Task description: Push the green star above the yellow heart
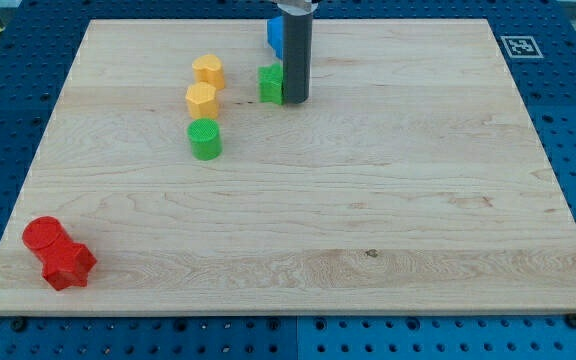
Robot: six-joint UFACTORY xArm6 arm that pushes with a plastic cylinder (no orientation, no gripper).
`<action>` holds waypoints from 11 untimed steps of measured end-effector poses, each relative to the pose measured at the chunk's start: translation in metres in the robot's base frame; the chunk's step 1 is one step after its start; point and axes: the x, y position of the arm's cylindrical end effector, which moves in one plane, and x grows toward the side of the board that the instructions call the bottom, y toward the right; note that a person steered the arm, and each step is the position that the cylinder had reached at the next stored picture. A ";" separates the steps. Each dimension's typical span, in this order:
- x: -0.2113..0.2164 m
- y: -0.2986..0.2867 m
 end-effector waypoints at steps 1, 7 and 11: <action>0.000 -0.003; -0.030 -0.054; -0.091 -0.059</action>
